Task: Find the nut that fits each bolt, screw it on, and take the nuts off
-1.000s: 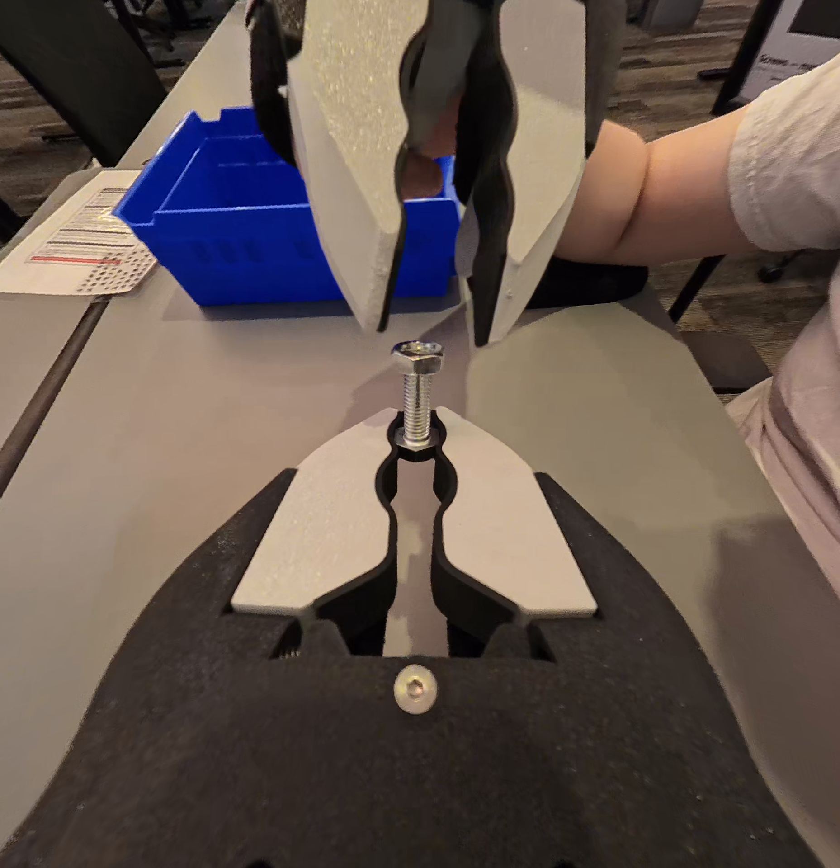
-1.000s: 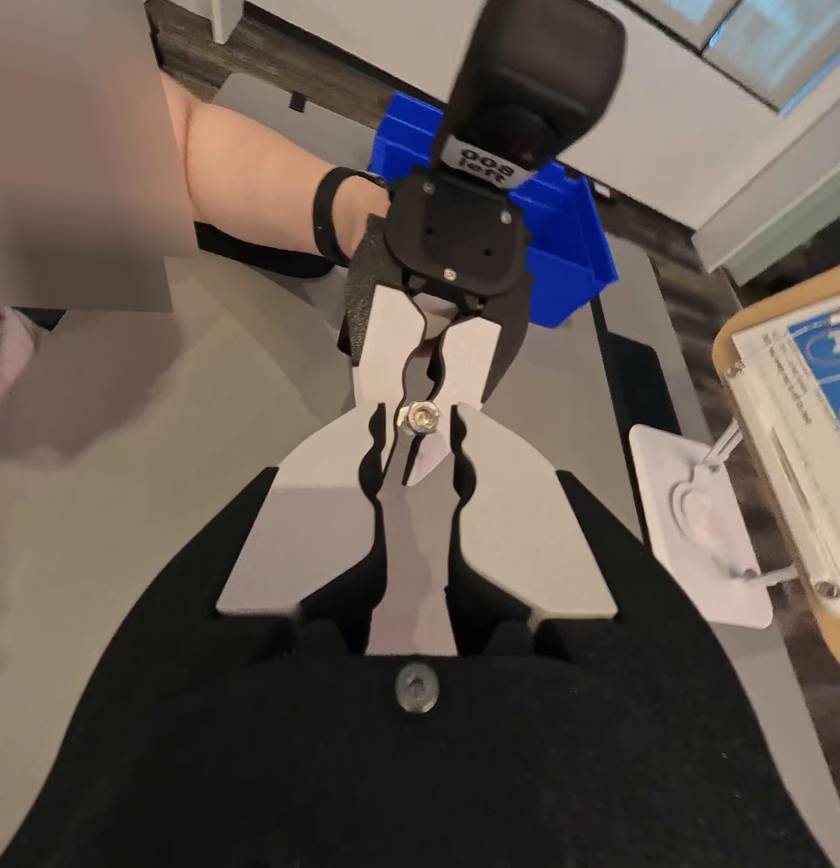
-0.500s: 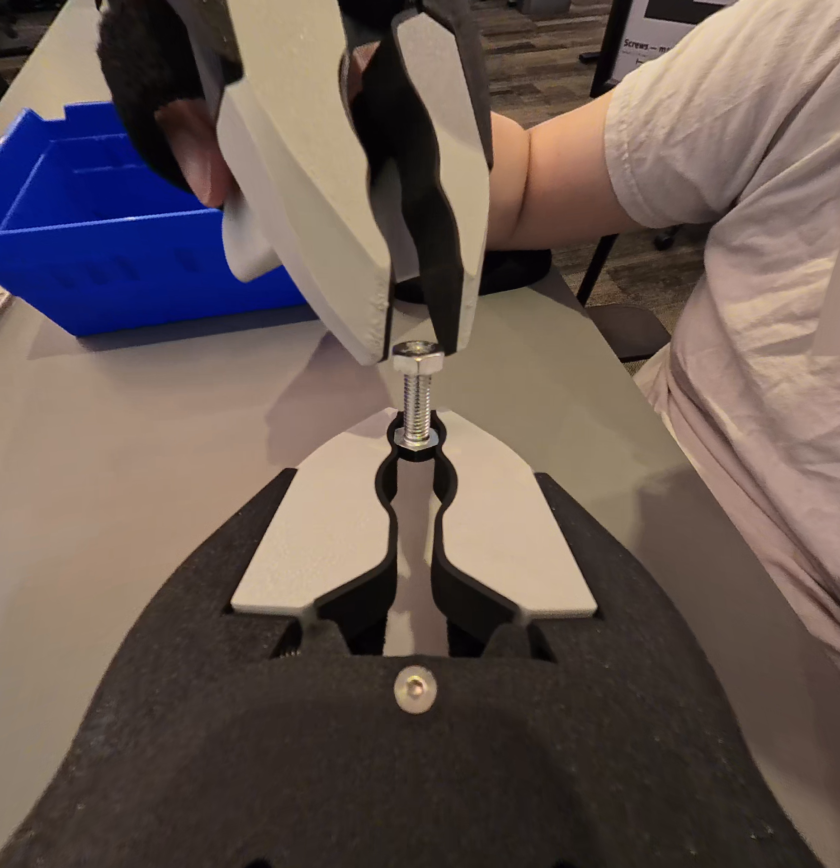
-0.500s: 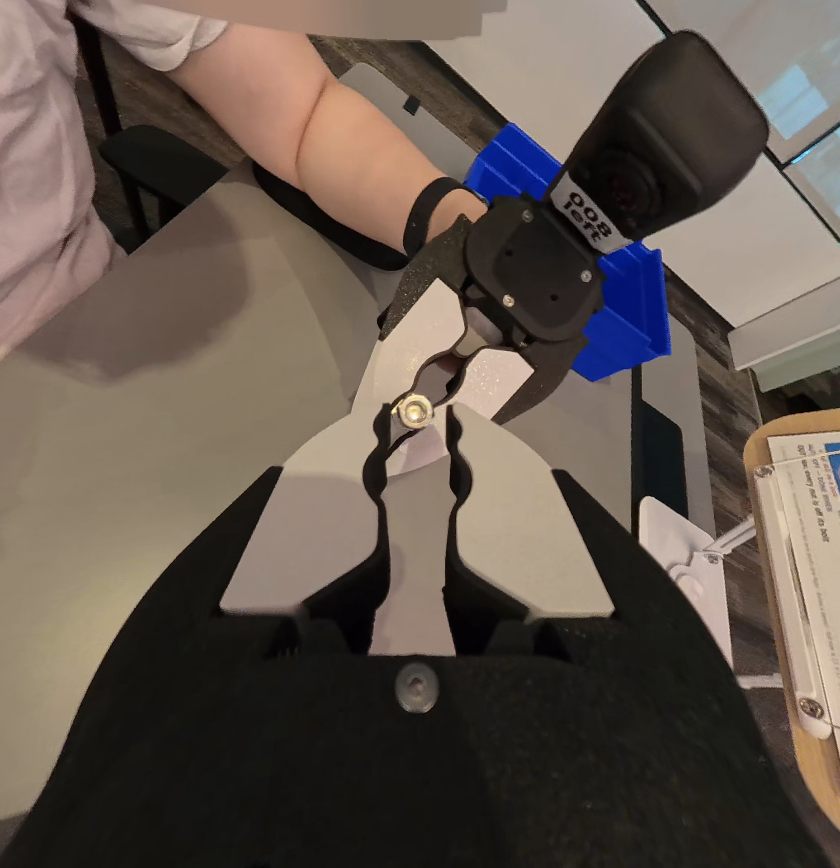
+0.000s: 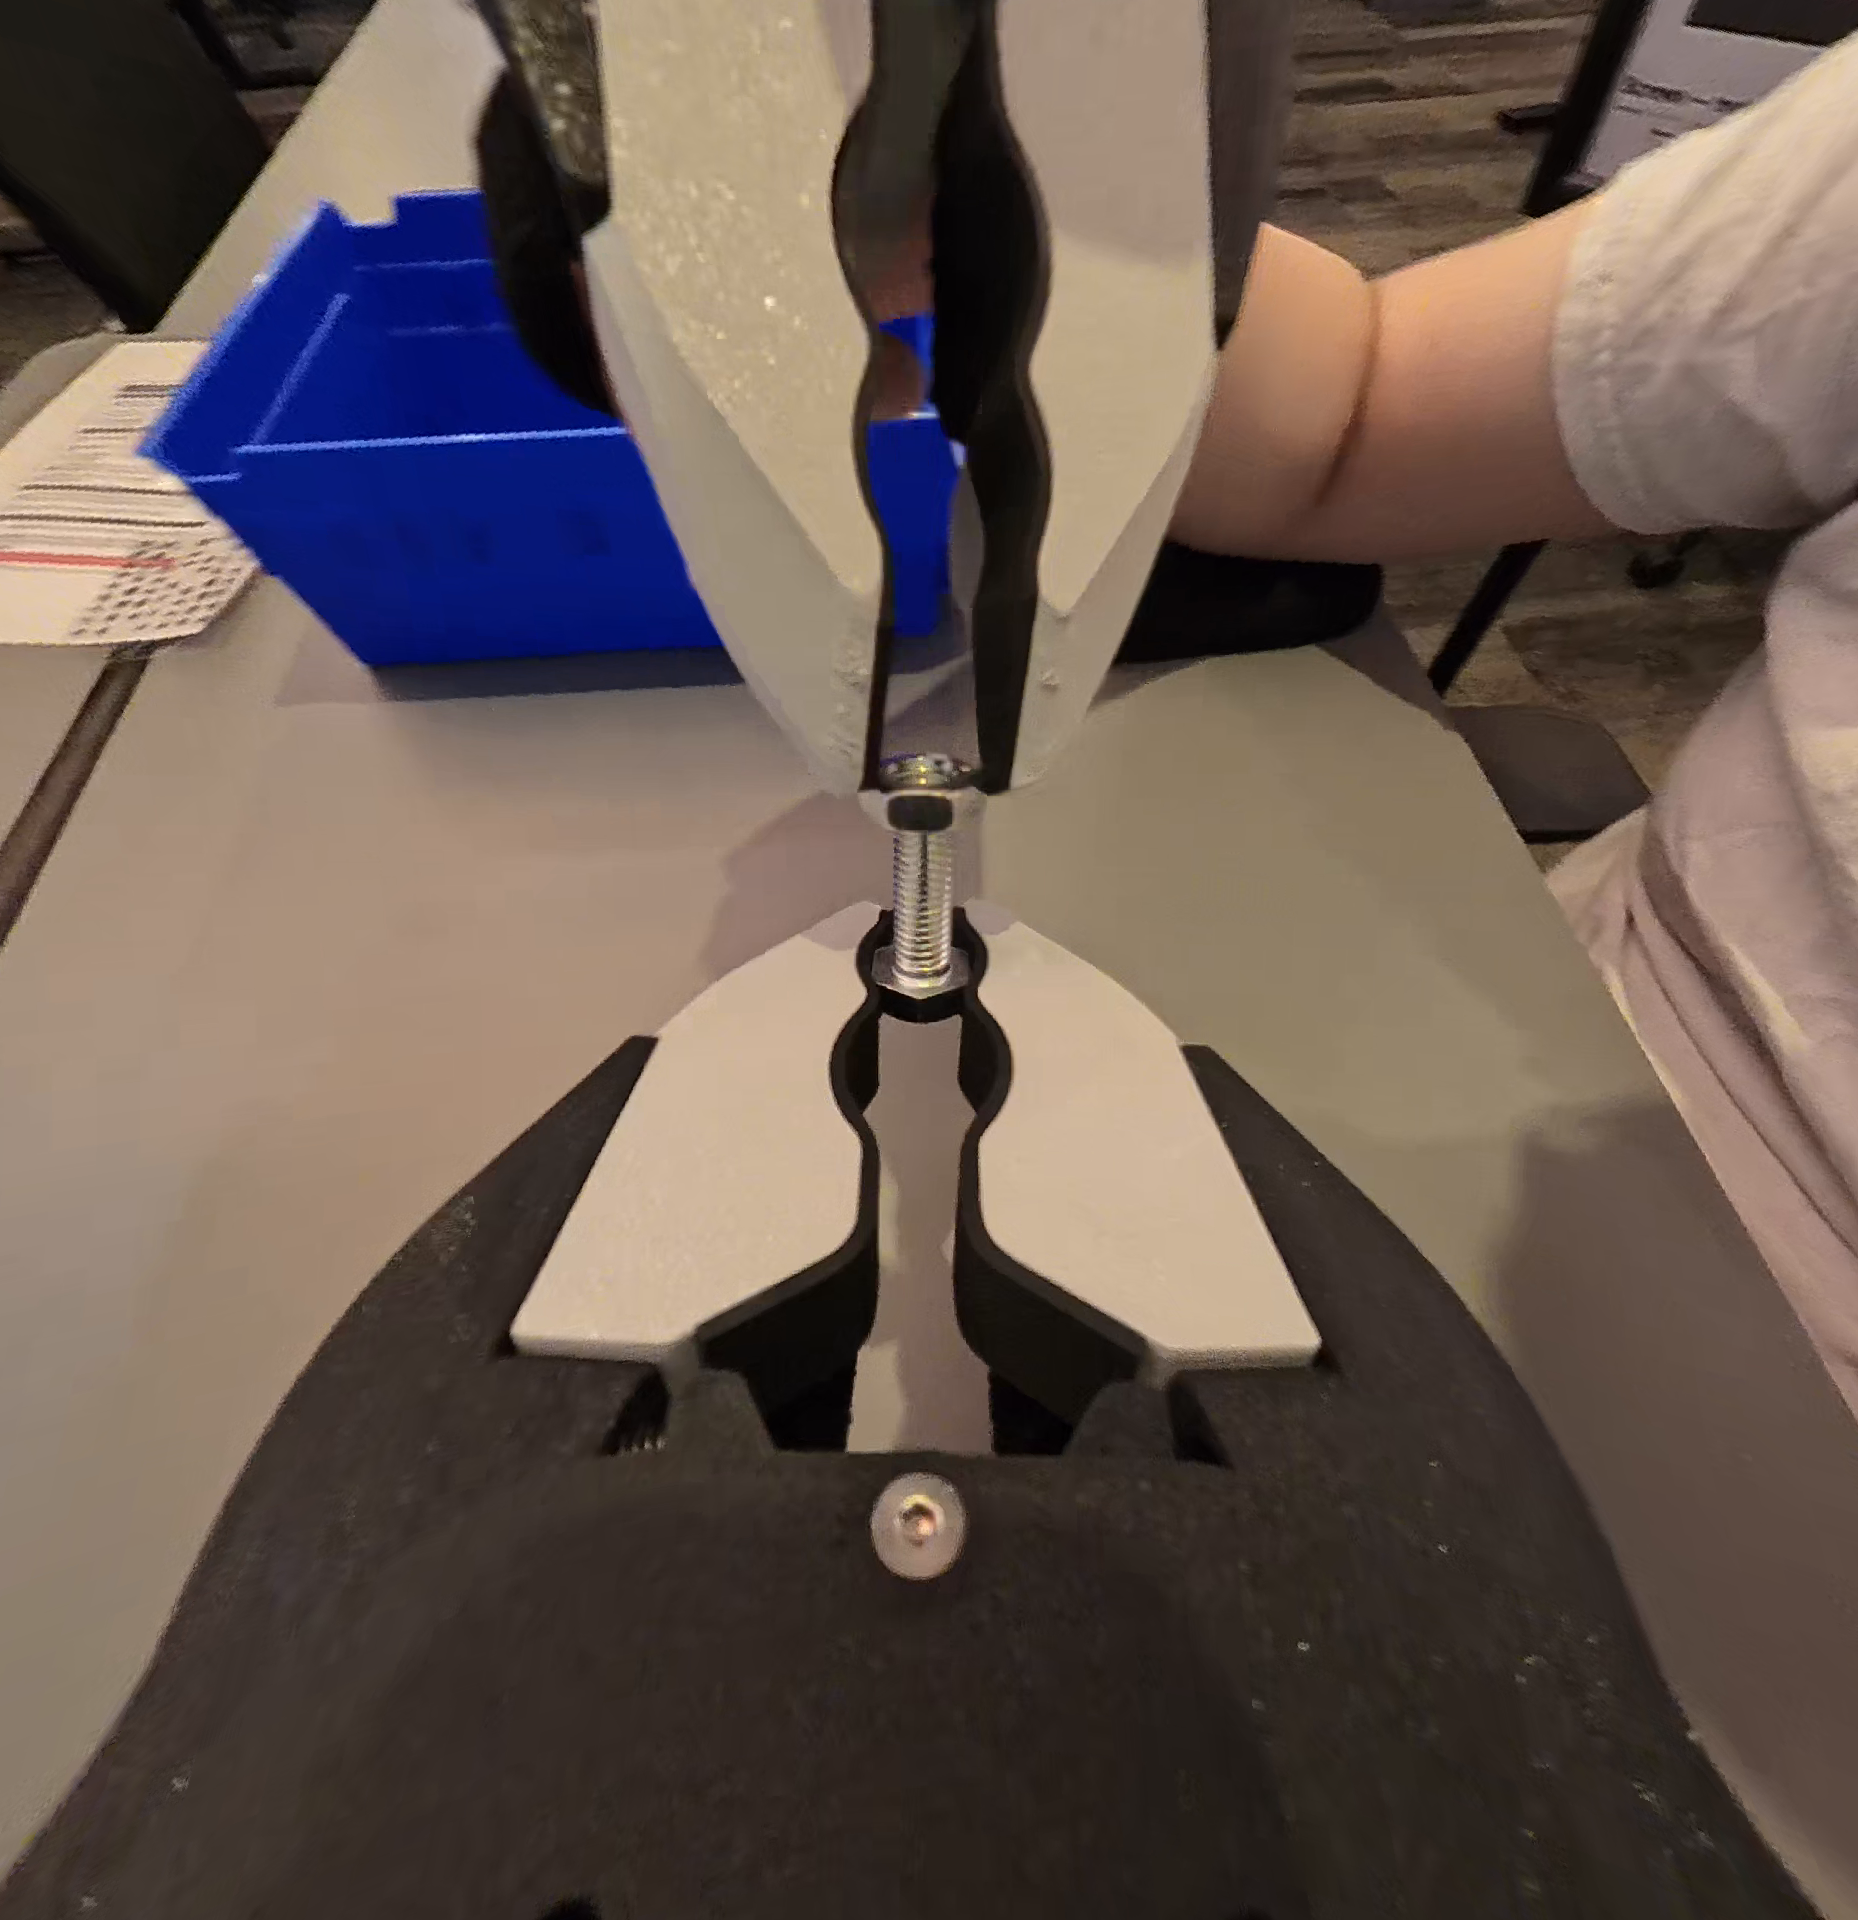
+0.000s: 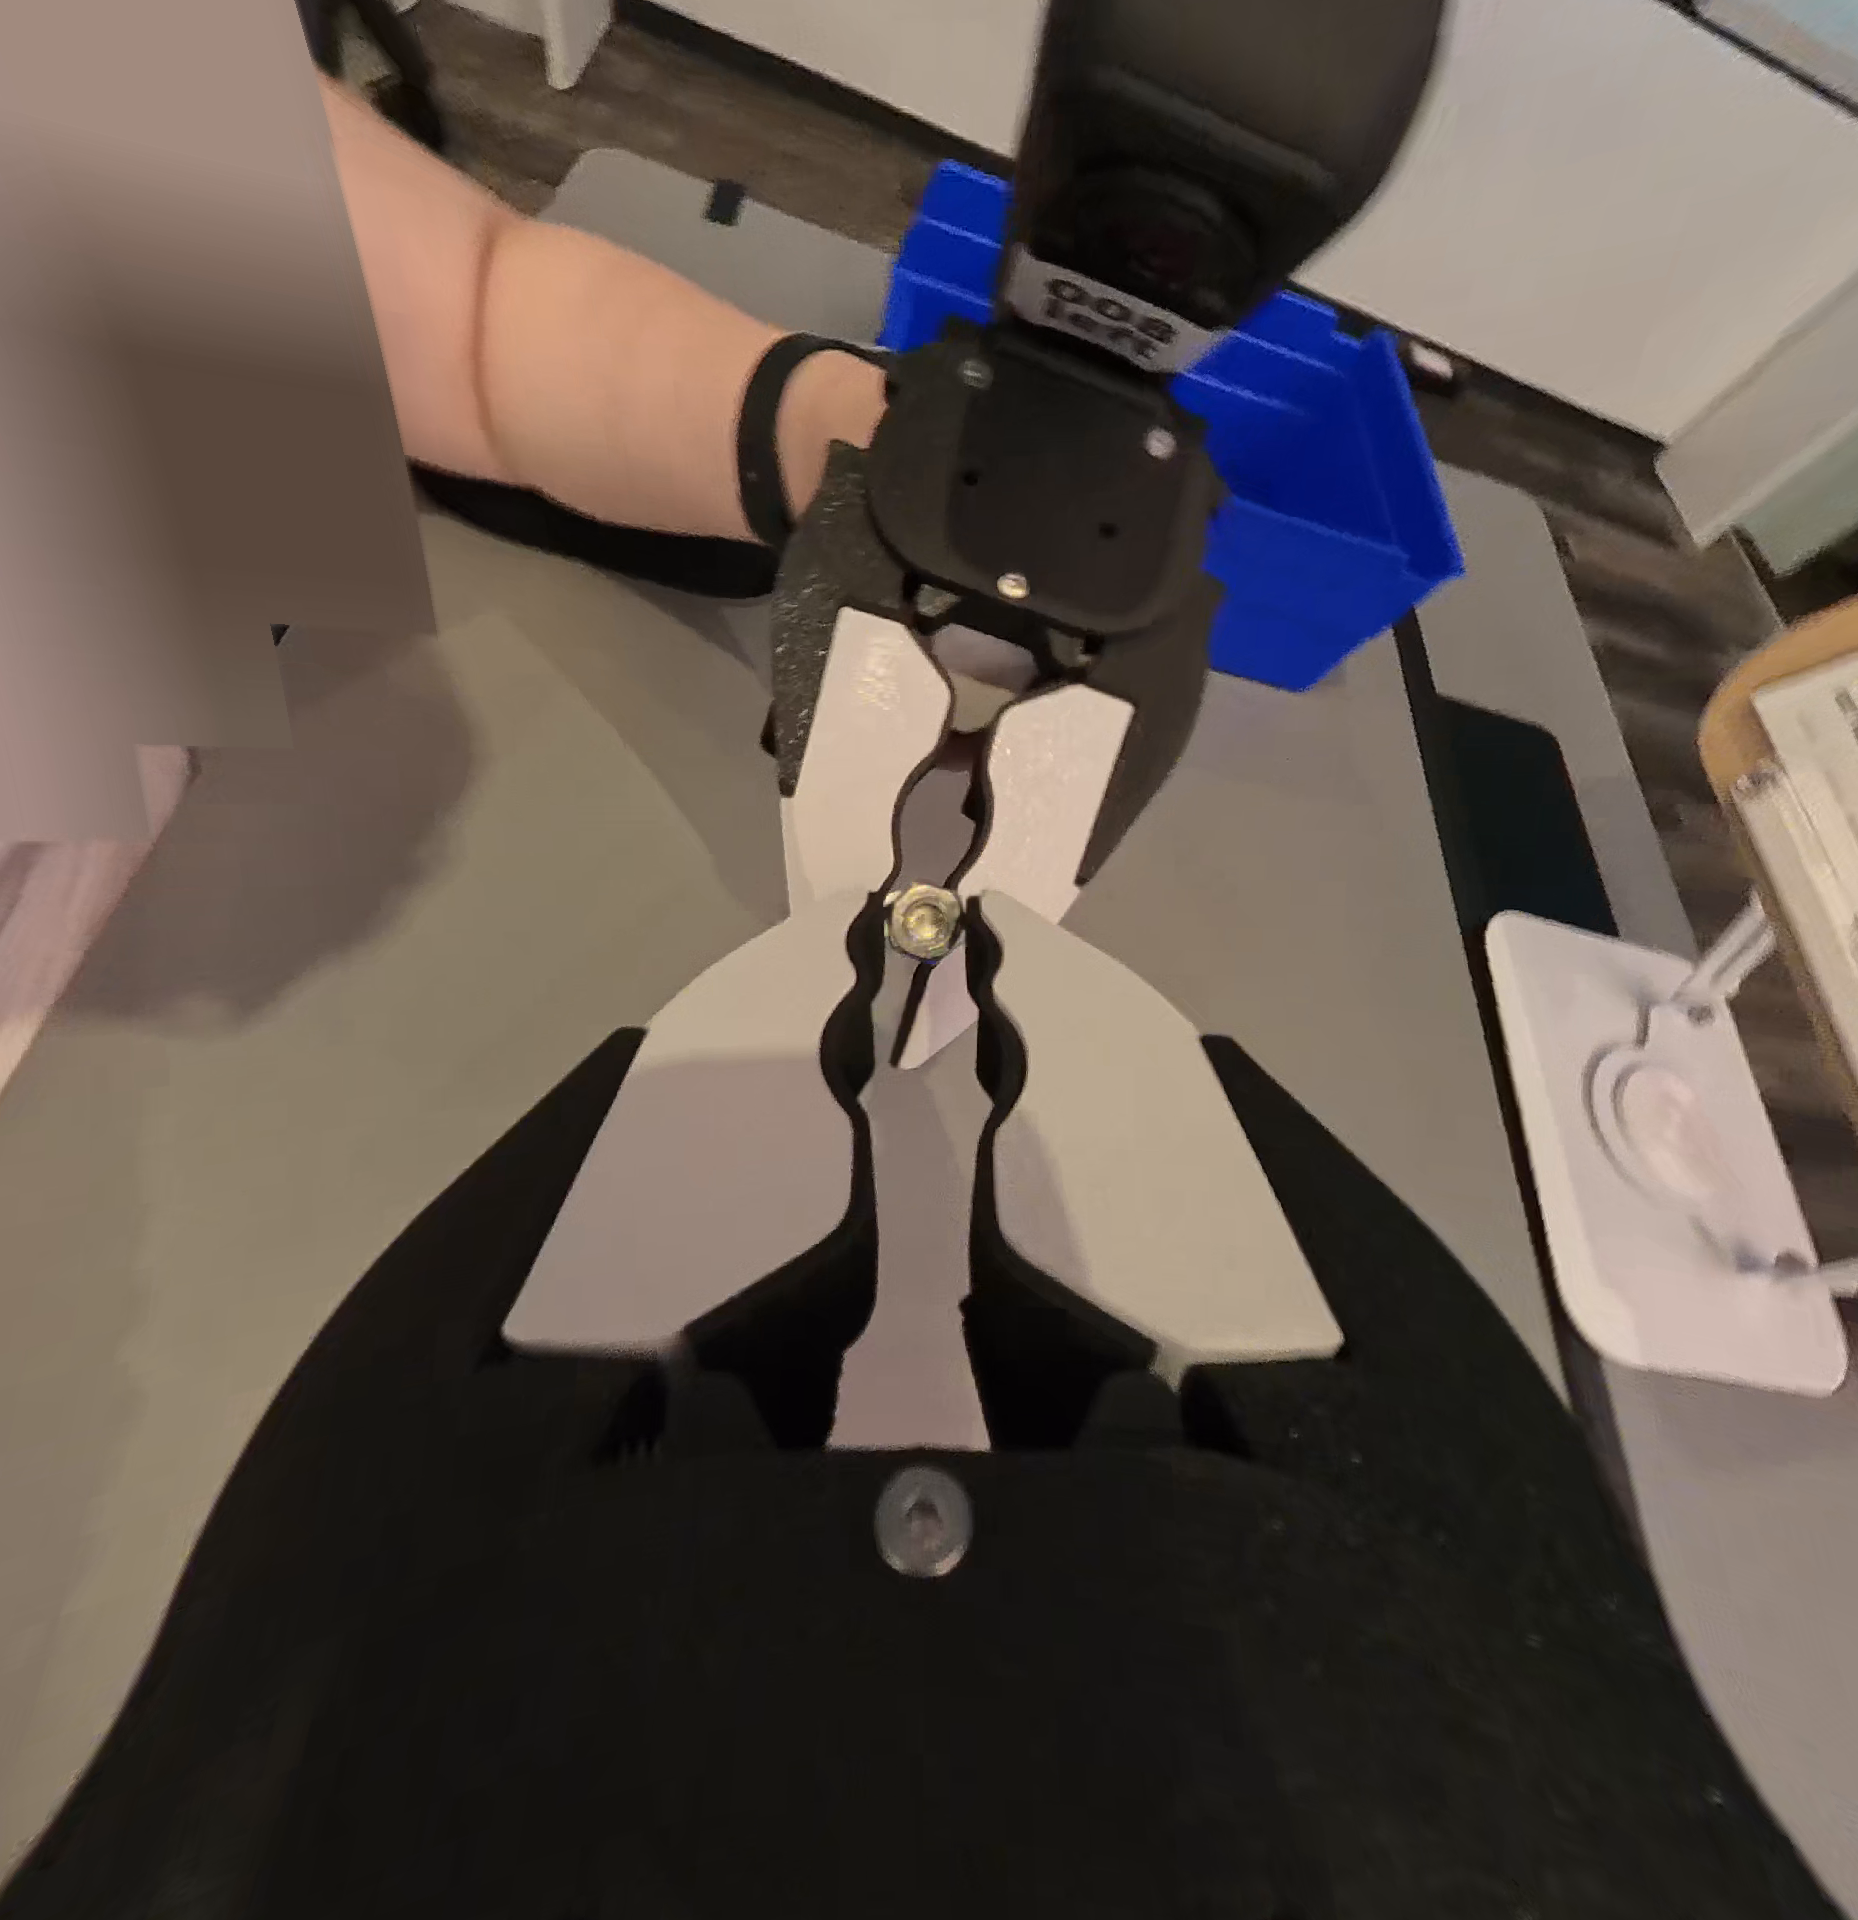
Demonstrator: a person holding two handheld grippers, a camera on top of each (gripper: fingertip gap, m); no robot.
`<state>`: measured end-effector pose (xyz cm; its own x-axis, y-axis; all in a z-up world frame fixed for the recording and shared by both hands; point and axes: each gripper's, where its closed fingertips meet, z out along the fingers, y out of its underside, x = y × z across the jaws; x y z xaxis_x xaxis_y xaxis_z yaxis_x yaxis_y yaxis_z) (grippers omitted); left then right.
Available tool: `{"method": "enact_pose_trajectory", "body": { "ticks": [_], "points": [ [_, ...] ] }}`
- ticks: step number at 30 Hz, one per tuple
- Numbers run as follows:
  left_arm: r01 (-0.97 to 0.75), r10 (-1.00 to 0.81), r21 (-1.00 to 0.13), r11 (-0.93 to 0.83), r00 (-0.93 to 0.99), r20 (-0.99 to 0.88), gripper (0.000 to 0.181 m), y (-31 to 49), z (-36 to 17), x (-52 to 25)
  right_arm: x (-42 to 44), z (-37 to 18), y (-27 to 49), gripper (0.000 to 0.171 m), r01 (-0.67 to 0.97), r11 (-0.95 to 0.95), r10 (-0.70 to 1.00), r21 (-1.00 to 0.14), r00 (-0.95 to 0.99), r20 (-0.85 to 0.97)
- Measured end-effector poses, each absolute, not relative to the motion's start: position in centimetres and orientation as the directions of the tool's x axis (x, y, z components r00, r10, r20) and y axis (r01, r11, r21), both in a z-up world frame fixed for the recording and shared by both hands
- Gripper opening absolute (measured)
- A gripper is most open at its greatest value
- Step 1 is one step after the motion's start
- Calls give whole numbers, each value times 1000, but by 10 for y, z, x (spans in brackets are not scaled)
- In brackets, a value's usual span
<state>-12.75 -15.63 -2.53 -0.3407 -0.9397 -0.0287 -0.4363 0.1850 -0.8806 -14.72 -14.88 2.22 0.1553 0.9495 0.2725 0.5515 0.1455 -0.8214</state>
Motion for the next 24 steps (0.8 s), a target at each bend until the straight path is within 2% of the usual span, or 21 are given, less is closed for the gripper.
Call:
{"method": "enact_pose_trajectory", "body": {
  "ticks": [5,8,15,20,24],
  "points": [
    [-480,-977,-865,145,-210,-48,9,-133,-28,-126,-146,20,-128,14,546,-25,921,-838,339,193],
    [-481,-979,-866,140,-200,-47,9,-131,-28,-126,-147,19,-125,15,542,-46,914,-839,362,184],
    [-433,-960,-888,159,-279,-36,9,-146,-20,-126,-146,29,-141,25,567,199,908,-800,200,367],
    [-393,-933,-902,177,-359,-27,9,-163,-16,-126,-150,24,-153,22,575,321,889,-752,91,450],
    [-405,-926,-888,215,-374,-54,9,-167,-20,-127,-150,20,-157,15,583,306,904,-753,70,422]
  ]
}}
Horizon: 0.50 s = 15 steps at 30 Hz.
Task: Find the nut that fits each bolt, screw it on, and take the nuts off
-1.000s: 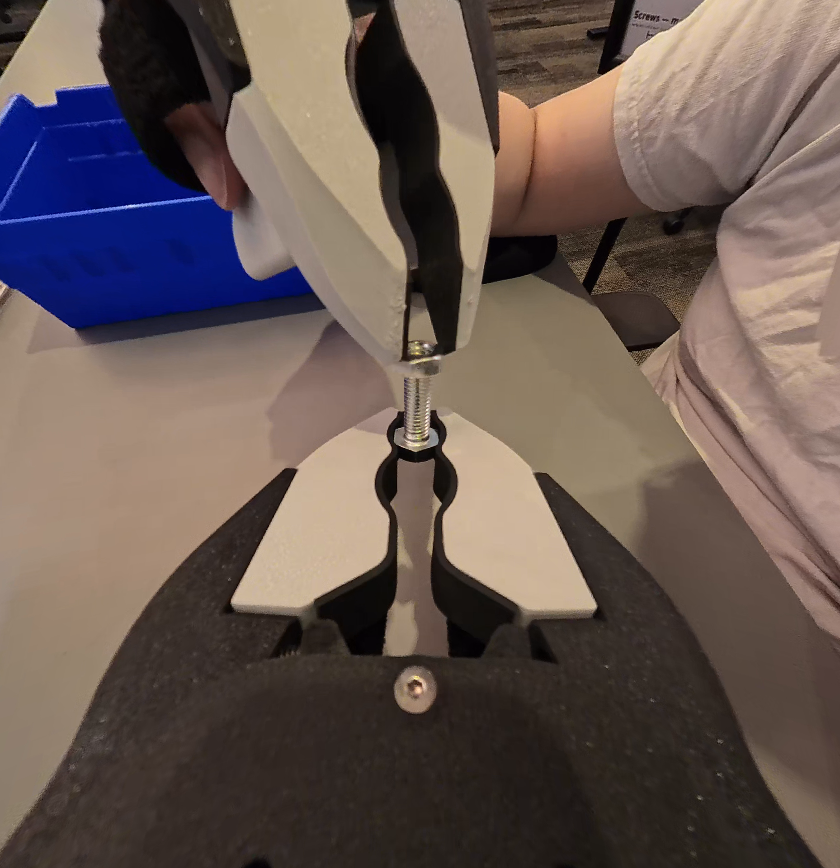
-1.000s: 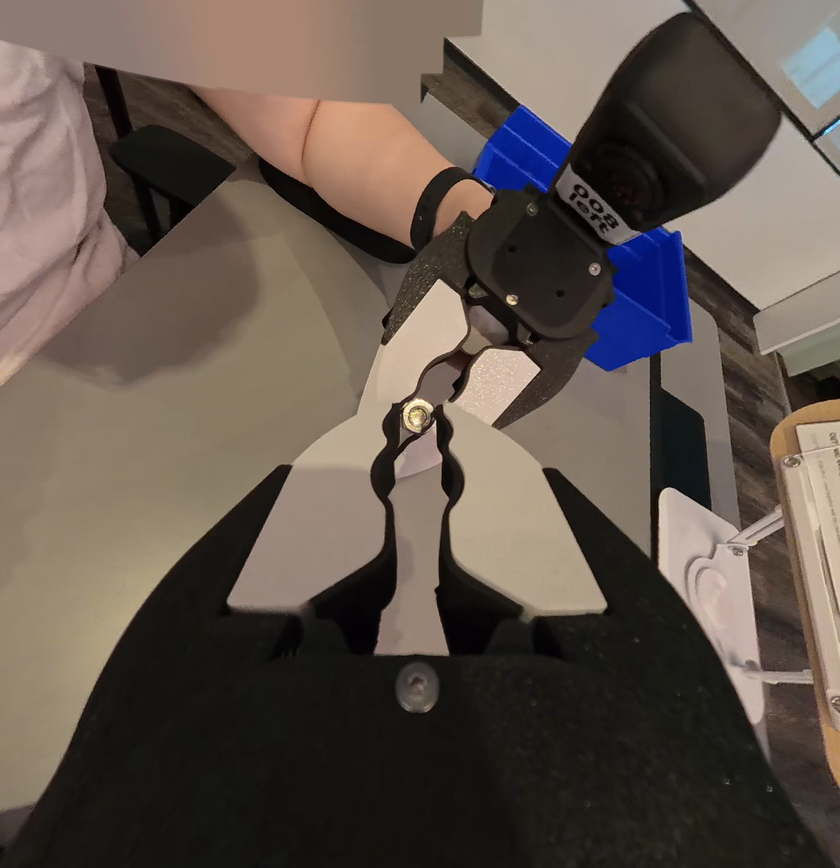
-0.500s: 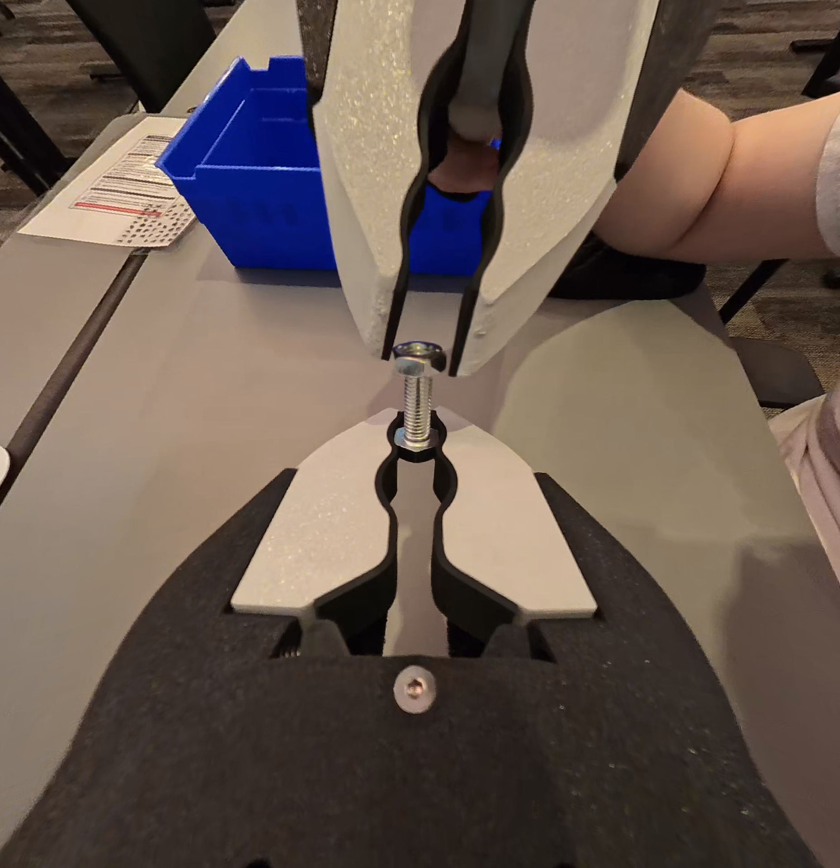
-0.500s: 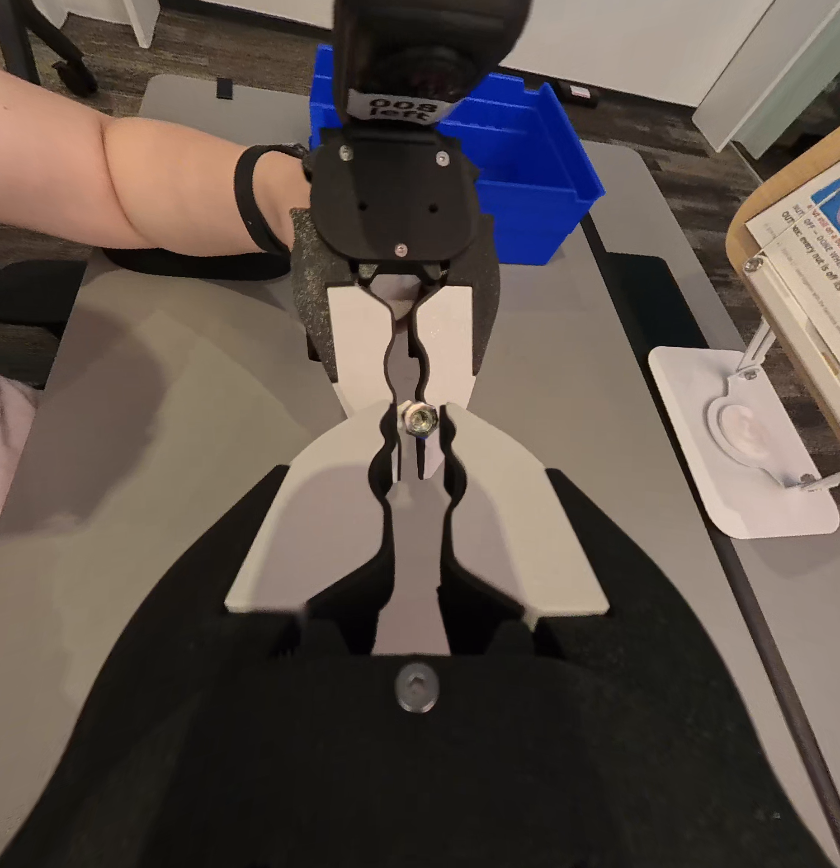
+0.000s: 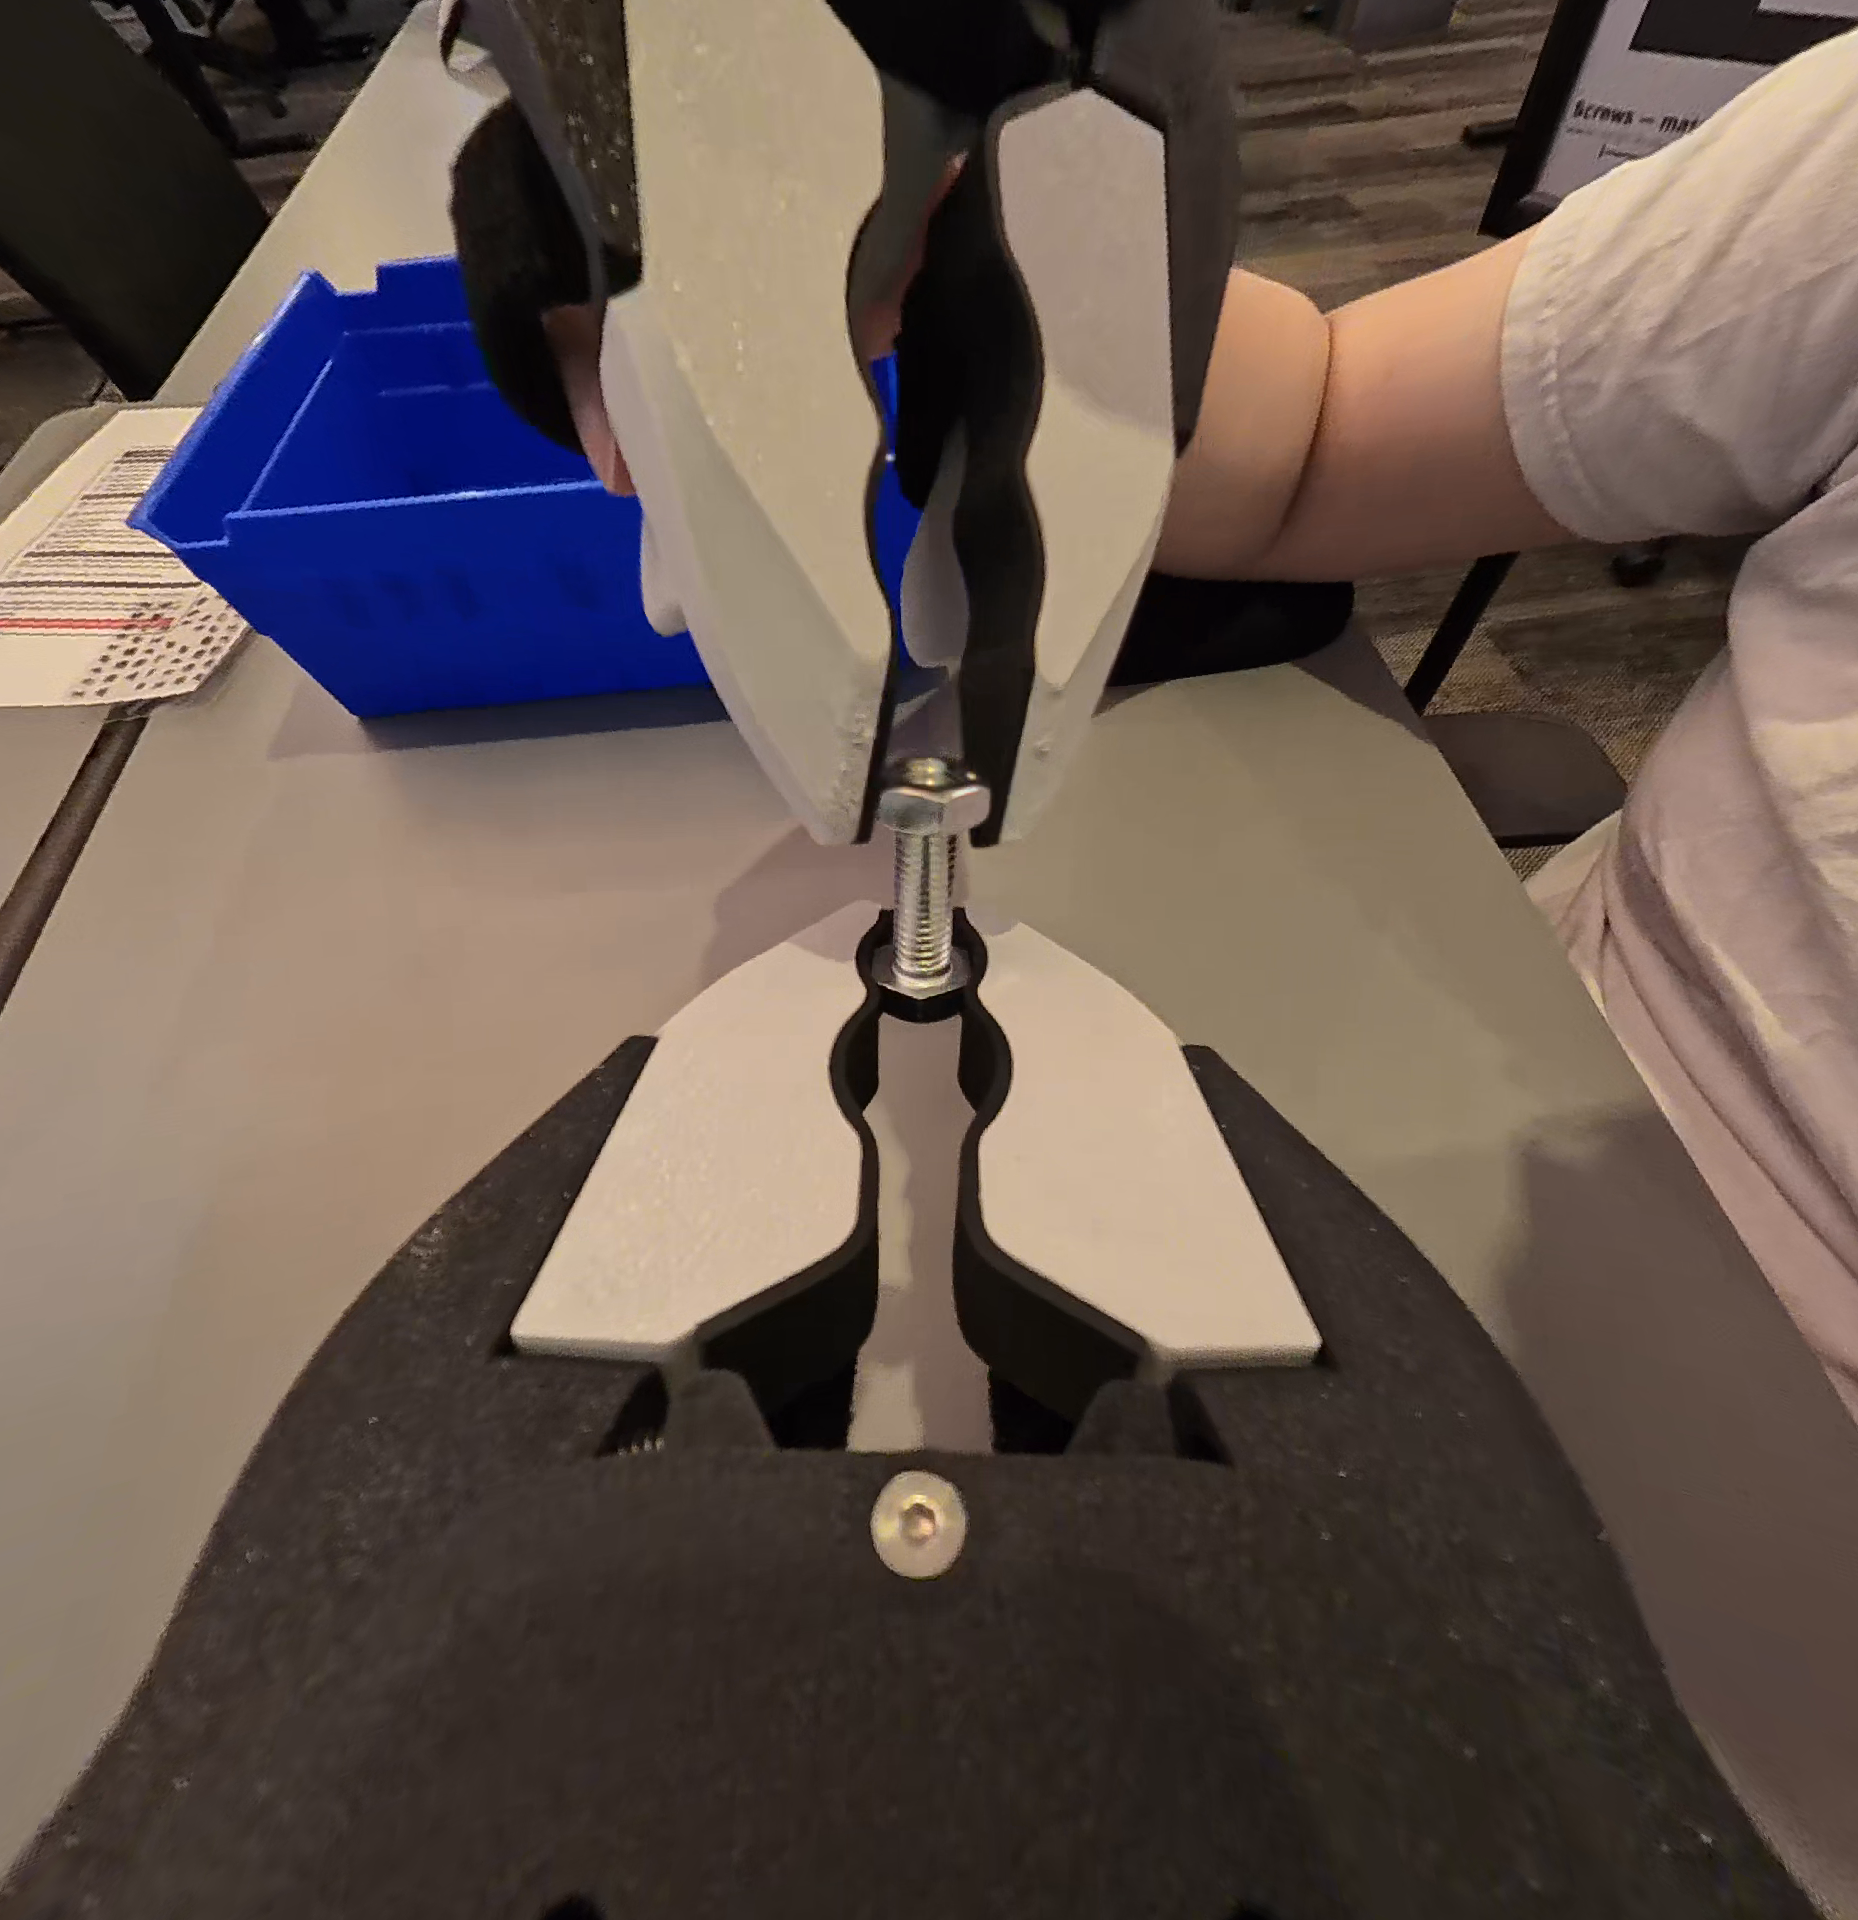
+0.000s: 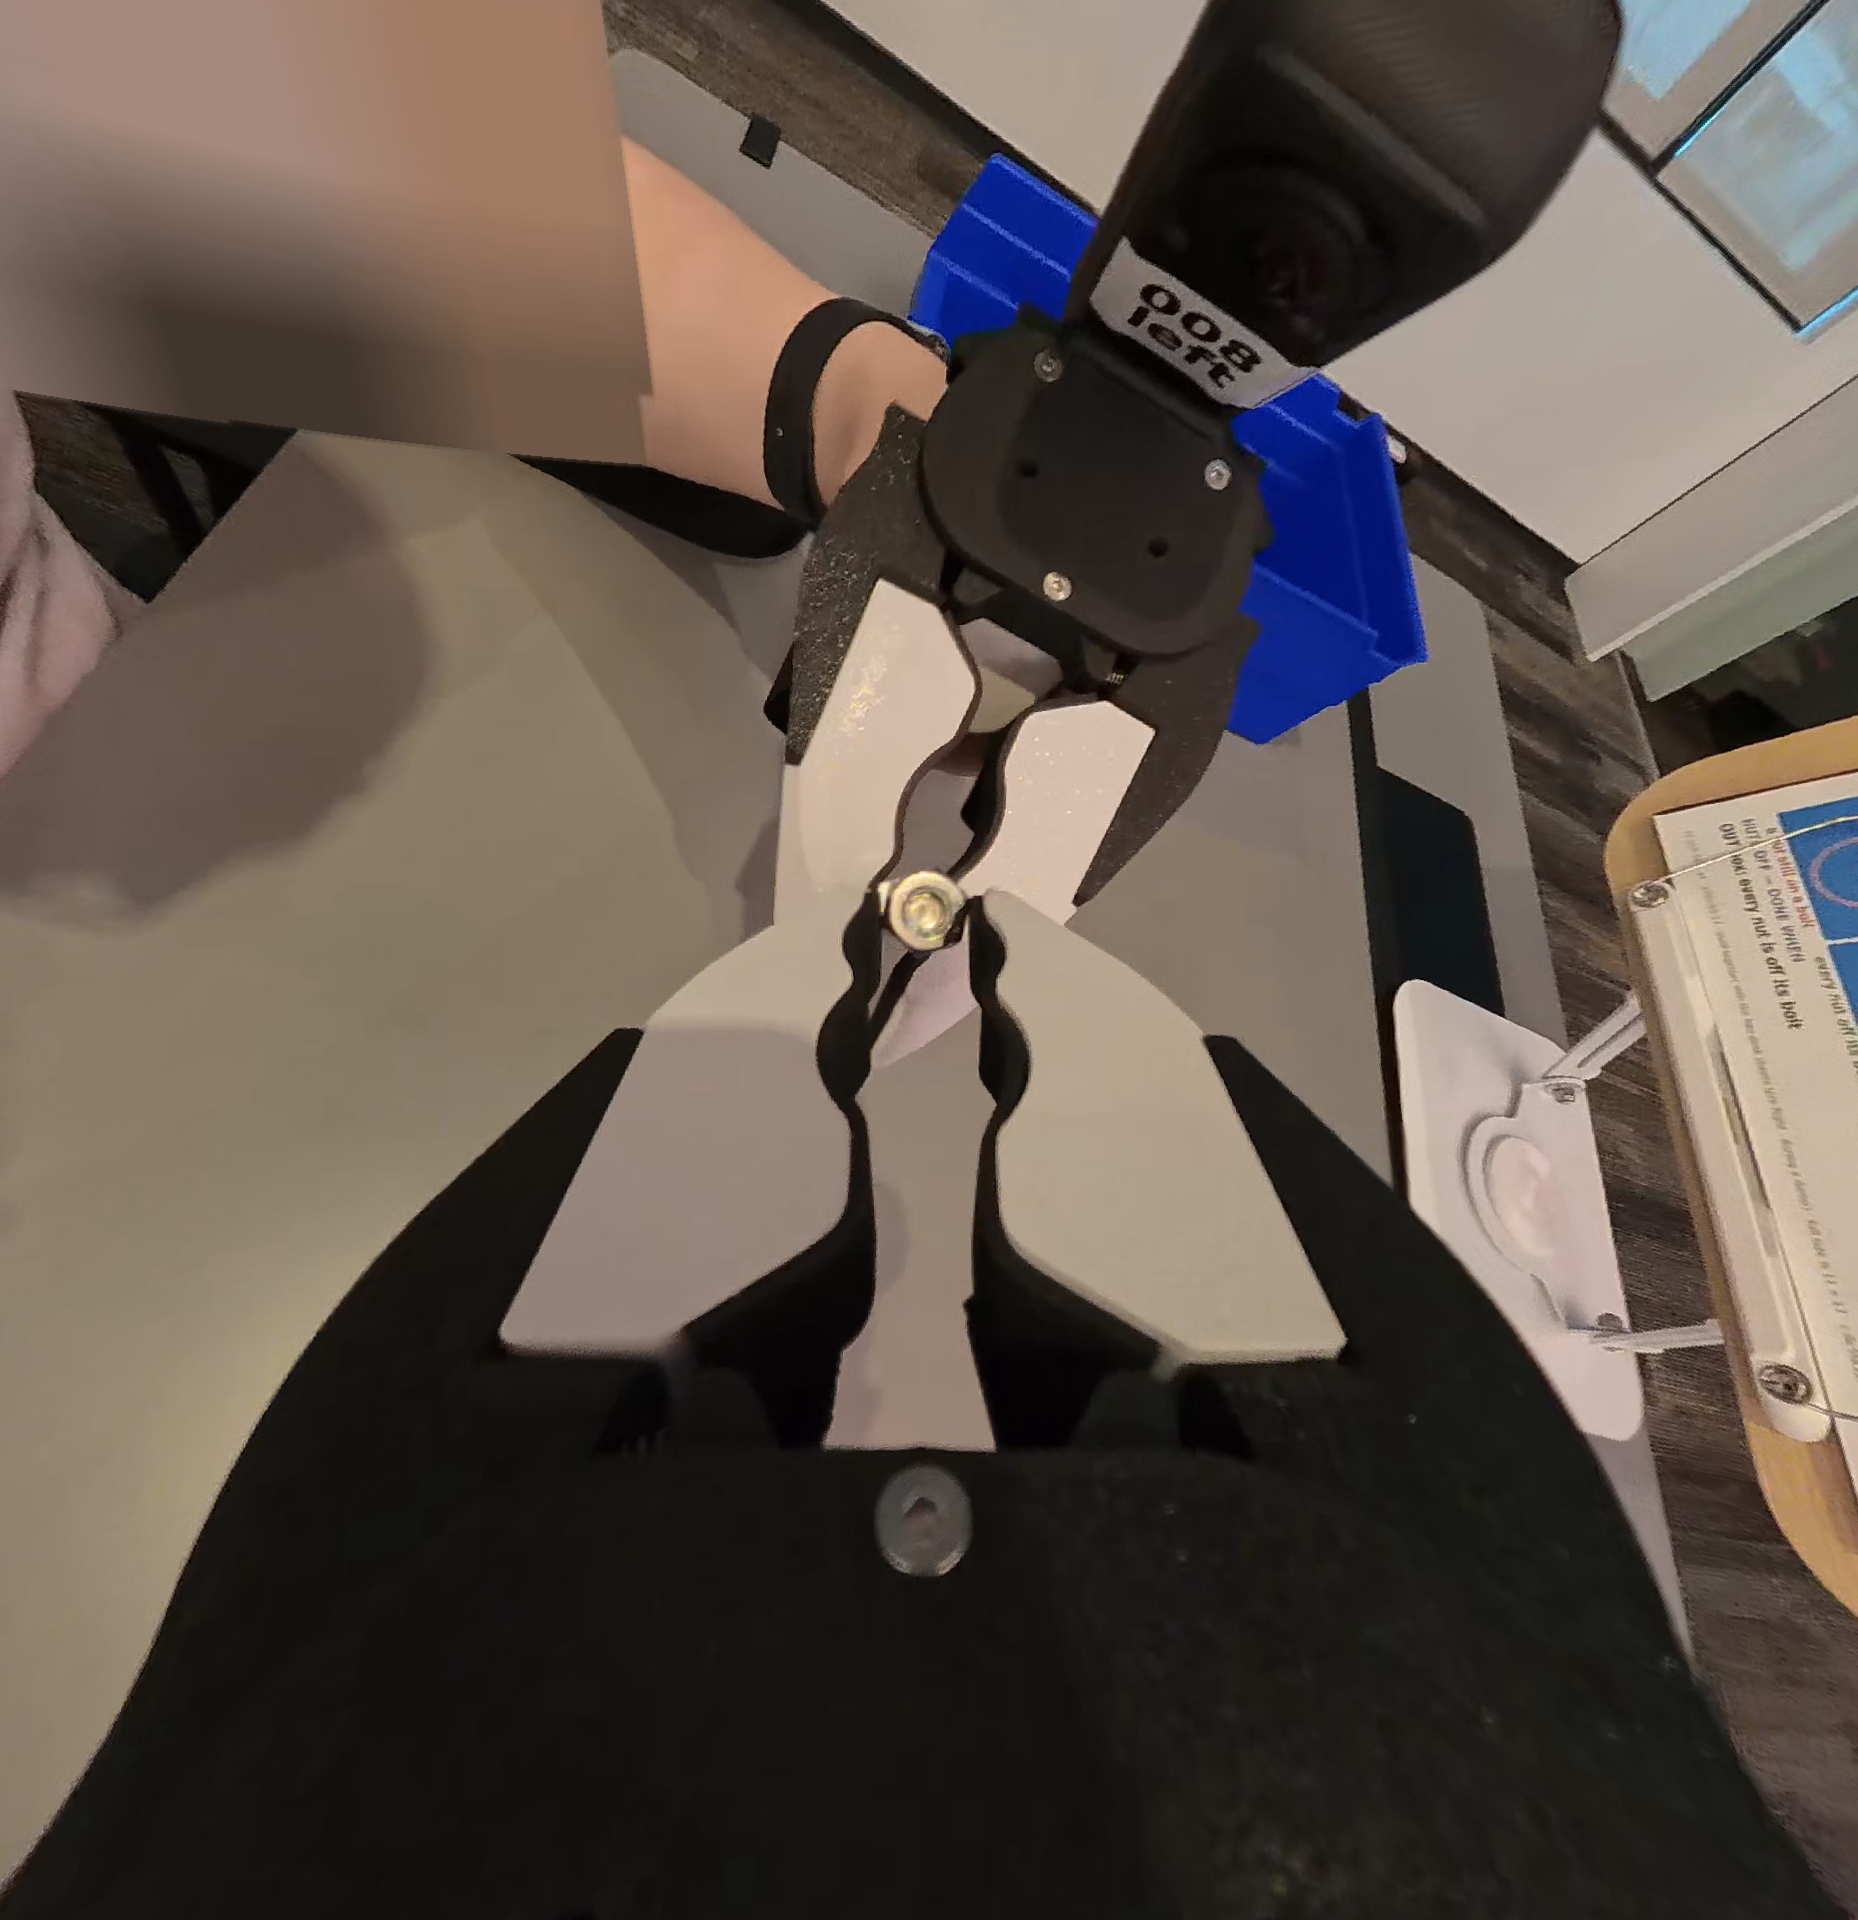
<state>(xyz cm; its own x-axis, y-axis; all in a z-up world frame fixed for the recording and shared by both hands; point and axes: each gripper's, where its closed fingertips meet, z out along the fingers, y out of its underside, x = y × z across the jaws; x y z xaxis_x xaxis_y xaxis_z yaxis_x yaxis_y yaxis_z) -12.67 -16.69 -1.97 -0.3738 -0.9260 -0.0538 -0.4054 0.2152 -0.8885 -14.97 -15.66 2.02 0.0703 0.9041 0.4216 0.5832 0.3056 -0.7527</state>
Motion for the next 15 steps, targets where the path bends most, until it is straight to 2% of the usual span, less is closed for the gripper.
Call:
{"method": "enact_pose_trajectory", "body": {
  "ticks": [6,9,12,15],
  "points": [
    [-411,-941,-890,199,-335,-55,9,-160,-19,-125,-148,20,-150,14,586,230,922,-777,125,368],
    [-431,-963,-878,208,-249,-106,9,-144,-20,-124,-146,19,-138,14,586,89,932,-805,236,275],
    [-444,-979,-876,191,-154,-136,9,-128,-18,-123,-146,20,-125,14,521,-85,916,-849,377,139],
    [-459,-985,-872,171,-100,-141,9,-119,-19,-122,-145,18,-118,14,485,-148,895,-862,436,91]
  ]
}}
